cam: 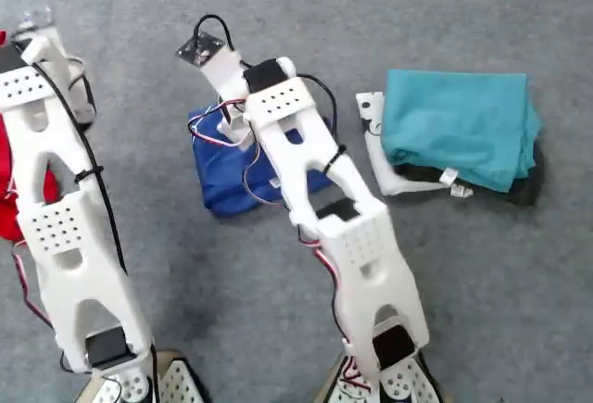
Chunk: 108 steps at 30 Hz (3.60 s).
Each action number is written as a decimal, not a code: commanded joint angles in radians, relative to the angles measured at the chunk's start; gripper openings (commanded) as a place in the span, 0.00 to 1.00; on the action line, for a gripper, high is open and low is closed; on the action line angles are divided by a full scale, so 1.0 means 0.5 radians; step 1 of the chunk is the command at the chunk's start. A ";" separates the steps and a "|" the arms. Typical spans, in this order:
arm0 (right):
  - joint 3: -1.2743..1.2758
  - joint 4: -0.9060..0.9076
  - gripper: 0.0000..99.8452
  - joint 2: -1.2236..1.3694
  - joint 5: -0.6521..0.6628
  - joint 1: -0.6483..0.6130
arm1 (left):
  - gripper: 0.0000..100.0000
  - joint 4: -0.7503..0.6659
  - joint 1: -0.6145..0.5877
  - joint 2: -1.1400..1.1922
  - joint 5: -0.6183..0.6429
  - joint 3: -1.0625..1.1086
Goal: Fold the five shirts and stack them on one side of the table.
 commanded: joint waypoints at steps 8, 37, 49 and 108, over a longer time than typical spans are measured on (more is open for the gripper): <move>-1.244 -0.037 0.02 0.756 -0.006 0.396 | 0.03 0.009 -0.029 -0.353 -0.025 0.364; -0.950 0.730 0.02 -0.232 -0.252 0.522 | 0.03 -0.491 0.812 -0.141 0.009 0.446; 0.812 0.169 0.02 -0.572 -0.497 0.540 | 0.03 -0.519 0.861 0.224 0.074 0.425; 1.266 0.368 0.24 -1.425 -1.212 0.531 | 0.03 0.012 0.974 0.466 0.058 -0.827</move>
